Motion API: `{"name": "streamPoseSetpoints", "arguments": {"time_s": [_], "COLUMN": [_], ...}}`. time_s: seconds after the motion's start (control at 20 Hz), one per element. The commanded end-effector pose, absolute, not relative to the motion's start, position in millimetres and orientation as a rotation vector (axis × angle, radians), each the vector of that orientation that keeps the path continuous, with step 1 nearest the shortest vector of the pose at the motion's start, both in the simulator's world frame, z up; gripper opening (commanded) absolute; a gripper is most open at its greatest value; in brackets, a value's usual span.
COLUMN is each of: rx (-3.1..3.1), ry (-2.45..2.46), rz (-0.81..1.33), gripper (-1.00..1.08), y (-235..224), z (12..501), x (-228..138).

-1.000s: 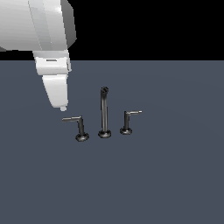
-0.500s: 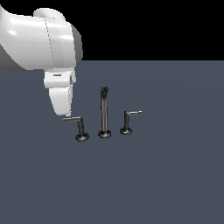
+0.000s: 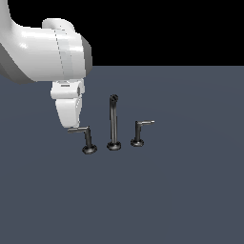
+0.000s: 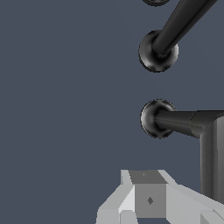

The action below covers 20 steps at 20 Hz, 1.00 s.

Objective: Turn on the faucet by rotating a designated handle.

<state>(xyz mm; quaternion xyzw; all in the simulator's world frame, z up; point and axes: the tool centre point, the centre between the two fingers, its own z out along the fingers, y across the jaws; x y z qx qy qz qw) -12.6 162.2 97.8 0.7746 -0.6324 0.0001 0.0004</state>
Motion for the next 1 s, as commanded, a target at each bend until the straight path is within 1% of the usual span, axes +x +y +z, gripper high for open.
{"name": "streamPoseSetpoints", "arguments": {"time_s": [0.0, 0.6, 0.65, 0.7, 0.95], "rx": [2.432, 2.432, 2.432, 2.43, 2.431], "ry": [-1.988, -1.988, -1.988, -2.003, -1.999], "rz": [0.001, 0.0, 0.0, 0.006, 0.004], "gripper": [-1.0, -1.0, -1.0, -1.0, -1.0], "y": [162.3, 172.7, 172.7, 168.5, 162.9], "z": [97.8, 97.8, 97.8, 98.0, 97.9], "x": [-12.2, -52.0, -52.0, -42.8, -58.8]}}
